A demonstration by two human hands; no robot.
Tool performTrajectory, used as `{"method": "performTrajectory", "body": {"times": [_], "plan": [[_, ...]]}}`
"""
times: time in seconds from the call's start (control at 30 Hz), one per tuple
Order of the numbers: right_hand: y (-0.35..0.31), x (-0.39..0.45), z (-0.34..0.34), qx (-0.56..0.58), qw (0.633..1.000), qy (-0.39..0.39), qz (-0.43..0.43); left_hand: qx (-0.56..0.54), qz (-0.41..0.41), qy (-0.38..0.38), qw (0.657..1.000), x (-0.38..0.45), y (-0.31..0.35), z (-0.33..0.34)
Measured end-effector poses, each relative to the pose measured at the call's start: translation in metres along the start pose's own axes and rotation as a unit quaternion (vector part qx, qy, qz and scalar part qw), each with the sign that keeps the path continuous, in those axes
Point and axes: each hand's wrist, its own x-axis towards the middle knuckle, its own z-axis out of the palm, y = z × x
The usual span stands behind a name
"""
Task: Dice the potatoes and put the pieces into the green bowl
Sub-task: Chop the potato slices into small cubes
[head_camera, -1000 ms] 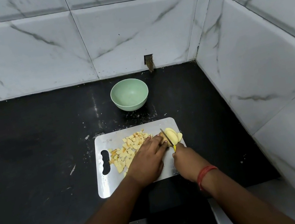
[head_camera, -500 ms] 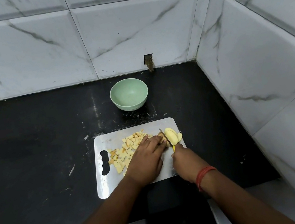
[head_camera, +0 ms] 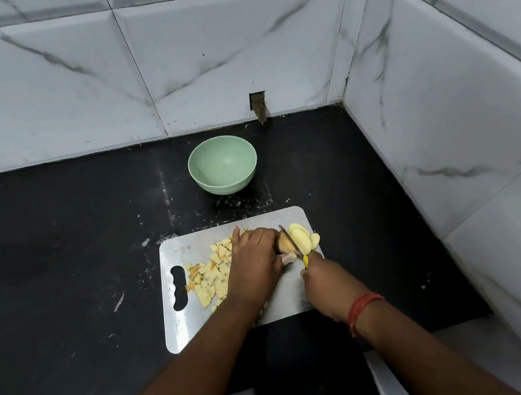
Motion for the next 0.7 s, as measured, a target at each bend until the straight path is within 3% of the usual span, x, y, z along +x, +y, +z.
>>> {"method": "performTrajectory", "body": {"times": [0.47, 0.7], "plan": [[-0.001, 0.004, 0.007, -0.029, 1.0, 0.005, -0.003, 0.019, 0.007, -0.005, 1.0, 0.001, -0.003, 0.002], [-0.005, 0.01, 0.01, -0.115, 0.993, 0.03, -0.005, 0.012, 0.005, 0.002, 1.0, 0.003, -0.005, 0.004]]}}
